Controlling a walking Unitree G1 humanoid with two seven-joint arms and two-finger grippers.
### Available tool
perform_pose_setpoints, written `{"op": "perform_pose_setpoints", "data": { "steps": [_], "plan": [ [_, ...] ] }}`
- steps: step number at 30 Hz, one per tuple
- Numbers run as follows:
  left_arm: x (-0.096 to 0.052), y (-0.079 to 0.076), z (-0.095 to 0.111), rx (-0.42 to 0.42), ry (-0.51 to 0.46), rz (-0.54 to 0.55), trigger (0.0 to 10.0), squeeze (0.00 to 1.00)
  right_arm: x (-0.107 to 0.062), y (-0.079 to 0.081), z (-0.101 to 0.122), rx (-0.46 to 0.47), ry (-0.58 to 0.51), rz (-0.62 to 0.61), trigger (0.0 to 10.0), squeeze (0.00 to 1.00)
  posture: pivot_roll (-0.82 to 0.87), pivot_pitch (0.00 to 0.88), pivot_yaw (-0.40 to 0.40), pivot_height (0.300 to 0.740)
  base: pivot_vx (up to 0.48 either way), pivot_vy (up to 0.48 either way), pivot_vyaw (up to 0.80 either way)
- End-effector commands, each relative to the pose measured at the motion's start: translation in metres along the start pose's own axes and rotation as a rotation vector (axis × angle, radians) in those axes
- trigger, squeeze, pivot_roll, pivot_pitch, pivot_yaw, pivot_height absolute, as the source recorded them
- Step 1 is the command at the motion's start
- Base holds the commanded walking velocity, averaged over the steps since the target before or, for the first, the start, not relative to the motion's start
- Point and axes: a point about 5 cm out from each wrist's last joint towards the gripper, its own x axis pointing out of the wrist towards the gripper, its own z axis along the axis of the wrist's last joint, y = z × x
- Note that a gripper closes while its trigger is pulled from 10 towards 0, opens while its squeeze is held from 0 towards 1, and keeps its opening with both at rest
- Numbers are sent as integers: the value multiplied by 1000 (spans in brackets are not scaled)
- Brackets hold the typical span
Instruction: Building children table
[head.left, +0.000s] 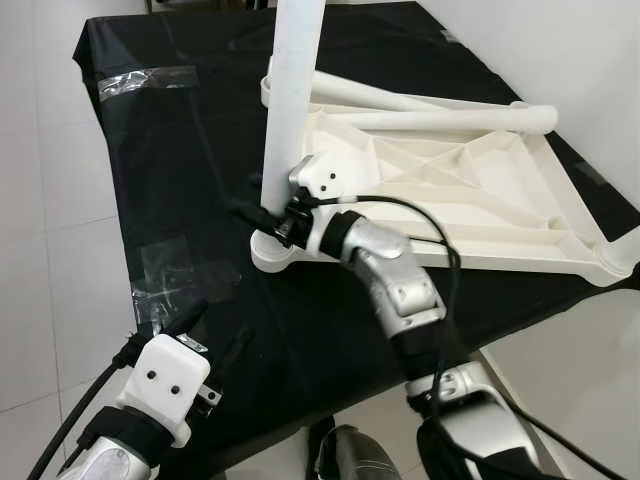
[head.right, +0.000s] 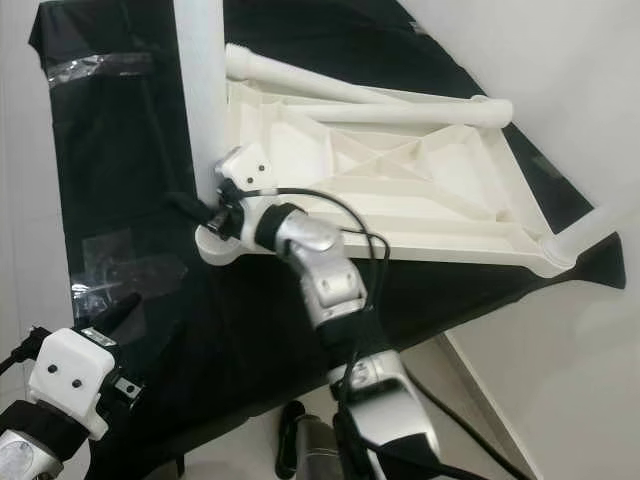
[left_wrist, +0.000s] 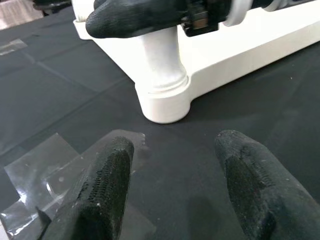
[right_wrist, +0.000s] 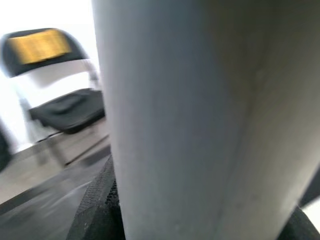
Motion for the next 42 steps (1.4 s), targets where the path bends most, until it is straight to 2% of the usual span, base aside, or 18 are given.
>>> {"op": "perform_pose_setpoints", "data": {
  "steps": [1, 8, 9, 10, 15, 22, 23, 24, 25, 26, 27, 28, 32, 36, 38, 40, 41, 42],
  "plan": [
    [-2, -3, -2, -9, 20, -10, 10000, 0, 8, 12, 6, -109, 29, 211, 10000, 0, 323, 286, -185, 740, 0, 0, 0],
    [-4, -1, -2, -3, 29, 5, 10000, 0, 8, 5, -11, -96, 115, 383, 10000, 0, 336, 294, -190, 740, 0, 0, 0],
    [-5, -2, -2, -4, 29, 6, 10000, 0, 10, 1, -11, -37, 120, 392, 10000, 0, 343, 298, -191, 740, 0, 0, 0],
    [-5, -2, -1, -4, 30, 6, 10000, 0, 11, -1, -9, 5, 118, 423, 10000, 1000, 349, 300, -193, 740, 0, 0, 0],
    [-6, -2, -1, -3, 33, 12, 10000, 0, 16, -5, -3, 45, 76, 470, 10000, 1000, 352, 303, -194, 740, 0, 0, 0],
    [-7, -2, 0, -3, 34, 14, 10000, 0, 16, -5, 0, 10, 64, 535, 10000, 1000, 356, 304, -193, 740, 0, 0, 0],
    [-7, -2, 0, -3, 34, 13, 10000, 0, 16, -6, 0, 6, 61, 549, 10000, 0, 356, 304, -192, 740, 0, 0, 0],
    [-6, -2, 0, -4, 34, 11, 10000, 0, 16, -6, 1, 13, 53, 554, 8471, 0, 356, 304, -192, 740, 0, 0, 0],
    [-6, -2, 0, -4, 34, 11, 10000, 0, 16, -6, 1, 13, 53, 554, 8471, 0, 356, 304, -192, 740, 0, 0, 0],
    [-6, -3, 0, -4, 34, 11, 10000, 0, 15, -7, 1, 24, 43, 563, 4667, 0, 358, 303, -190, 740, 0, 0, 0],
    [-6, -3, 0, -4, 34, 11, 10000, 0, 15, -7, 1, 24, 43, 563, 4667, 0, 358, 303, -190, 740, 0, 0, 0],
    [-6, -3, -1, -3, 34, 10, 10000, 0, 14, -8, 1, 39, 35, 573, 0, 0, 359, 301, -188, 740, 0, 0, 0],
    [-6, -2, -1, -3, 34, 10, 10000, 0, 8, -10, 1, 55, 17, 590, 0, 0, 354, 297, -184, 740, 0, 0, 0],
    [-6, -3, -1, -5, 34, 5, 10000, 0, 1, -15, -1, 58, -8, 529, 0, 0, 354, 297, -184, 740, 0, 0, 0],
    [-6, -3, -1, -6, 33, 4, 10000, 0, -8, -20, -10, 52, -6, 411, 0, 0, 334, 297, -187, 740, 0, 0, 0],
    [-6, -3, -1, -6, 33, 4, 10000, 0, -8, -20, -10, 52, -6, 411, 0, 0, 334, 297, -187, 740, 0, 0, 0],
    [-6, -3, -1, -6, 34, 3, 10000, 0, -13, -20, -17, 44, 4, 346, 0, 0, 330, 299, -189, 740, 0, 0, 0],
    [-7, -2, -1, -6, 37, 1, 10000, 0, -15, -15, -39, 83, 50, 91, 0, 0, 322, 304, -200, 740, 0, 0, 0]
  ]
}}
